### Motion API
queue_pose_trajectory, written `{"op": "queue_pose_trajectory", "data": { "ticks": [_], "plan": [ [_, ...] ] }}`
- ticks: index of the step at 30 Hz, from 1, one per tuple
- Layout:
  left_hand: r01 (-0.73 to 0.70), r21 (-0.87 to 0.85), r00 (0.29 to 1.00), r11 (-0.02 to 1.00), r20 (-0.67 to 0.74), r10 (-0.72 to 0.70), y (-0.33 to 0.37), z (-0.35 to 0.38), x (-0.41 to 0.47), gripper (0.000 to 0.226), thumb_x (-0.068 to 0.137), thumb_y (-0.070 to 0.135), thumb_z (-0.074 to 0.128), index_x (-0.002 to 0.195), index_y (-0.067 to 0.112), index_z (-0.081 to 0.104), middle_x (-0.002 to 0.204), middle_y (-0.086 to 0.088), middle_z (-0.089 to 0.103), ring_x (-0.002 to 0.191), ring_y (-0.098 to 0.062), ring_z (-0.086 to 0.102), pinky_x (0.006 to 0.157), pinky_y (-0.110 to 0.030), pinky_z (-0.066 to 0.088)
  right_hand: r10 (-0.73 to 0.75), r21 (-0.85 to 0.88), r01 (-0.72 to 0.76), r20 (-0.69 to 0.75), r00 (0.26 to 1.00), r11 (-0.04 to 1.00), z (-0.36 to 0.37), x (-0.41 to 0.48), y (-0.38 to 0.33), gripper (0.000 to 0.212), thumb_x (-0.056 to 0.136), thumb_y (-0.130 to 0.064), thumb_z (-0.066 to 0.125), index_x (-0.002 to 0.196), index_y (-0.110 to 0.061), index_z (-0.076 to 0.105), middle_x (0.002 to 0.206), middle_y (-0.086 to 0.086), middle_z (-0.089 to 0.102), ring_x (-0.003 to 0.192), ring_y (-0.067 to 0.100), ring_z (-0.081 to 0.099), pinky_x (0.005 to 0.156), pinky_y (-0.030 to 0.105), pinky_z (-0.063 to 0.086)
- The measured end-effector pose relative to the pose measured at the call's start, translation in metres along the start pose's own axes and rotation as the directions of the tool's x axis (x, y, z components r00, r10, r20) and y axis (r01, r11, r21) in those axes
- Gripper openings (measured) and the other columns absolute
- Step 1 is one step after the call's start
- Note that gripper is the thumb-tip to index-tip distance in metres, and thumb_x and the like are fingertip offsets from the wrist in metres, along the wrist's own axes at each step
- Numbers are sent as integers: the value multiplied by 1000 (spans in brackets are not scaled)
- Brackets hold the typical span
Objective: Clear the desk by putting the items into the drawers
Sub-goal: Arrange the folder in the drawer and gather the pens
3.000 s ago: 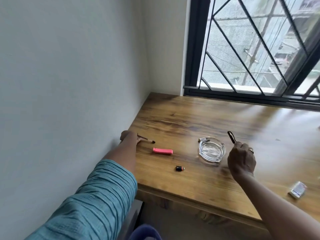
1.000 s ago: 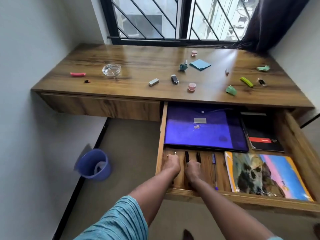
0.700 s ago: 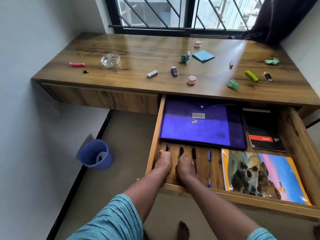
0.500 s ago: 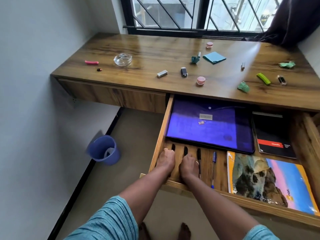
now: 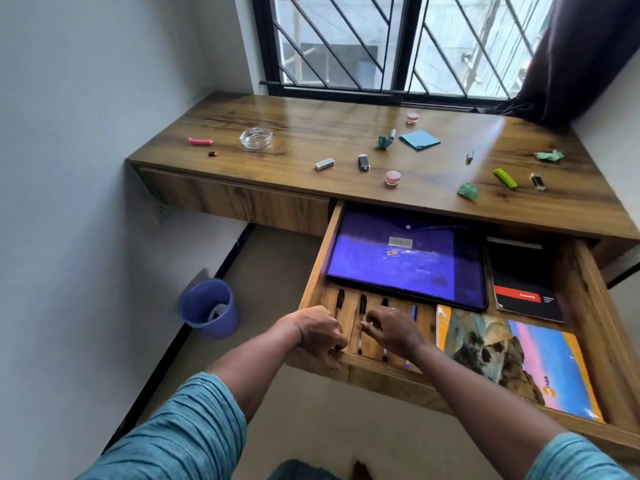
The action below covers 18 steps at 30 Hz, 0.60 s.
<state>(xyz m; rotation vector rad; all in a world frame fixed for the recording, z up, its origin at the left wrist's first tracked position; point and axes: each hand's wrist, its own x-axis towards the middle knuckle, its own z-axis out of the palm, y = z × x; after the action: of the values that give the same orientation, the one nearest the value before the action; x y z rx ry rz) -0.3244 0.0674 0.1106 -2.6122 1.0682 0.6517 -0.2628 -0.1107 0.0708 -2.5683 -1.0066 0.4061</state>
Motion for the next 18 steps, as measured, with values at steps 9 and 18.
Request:
{"op": "queue_pose_trajectory", "data": {
  "ticks": [9, 18],
  "plan": [
    [36, 80, 998, 996, 39, -39, -19, -8, 16, 50, 93, 54, 41, 102, 11, 63, 99, -10, 69, 89, -29, 67, 75, -34, 51, -120, -318, 13, -317, 941, 948, -7, -20, 27, 84, 92, -64, 4, 79, -12, 69, 73, 2, 66, 55, 16, 63, 46, 24, 48],
    [324, 0, 939, 946, -121, -322, -52, -20, 41, 44, 94, 46, 46, 107, 8, 63, 108, -10, 68, 101, -29, 66, 80, -37, 52, 936, 559, -759, -288, 201, 334, -7, 9, 12, 85, 90, -37, 51, 146, 8, 5, 154, 27, 1, 143, 39, 4, 116, 51, 8]
  ]
}}
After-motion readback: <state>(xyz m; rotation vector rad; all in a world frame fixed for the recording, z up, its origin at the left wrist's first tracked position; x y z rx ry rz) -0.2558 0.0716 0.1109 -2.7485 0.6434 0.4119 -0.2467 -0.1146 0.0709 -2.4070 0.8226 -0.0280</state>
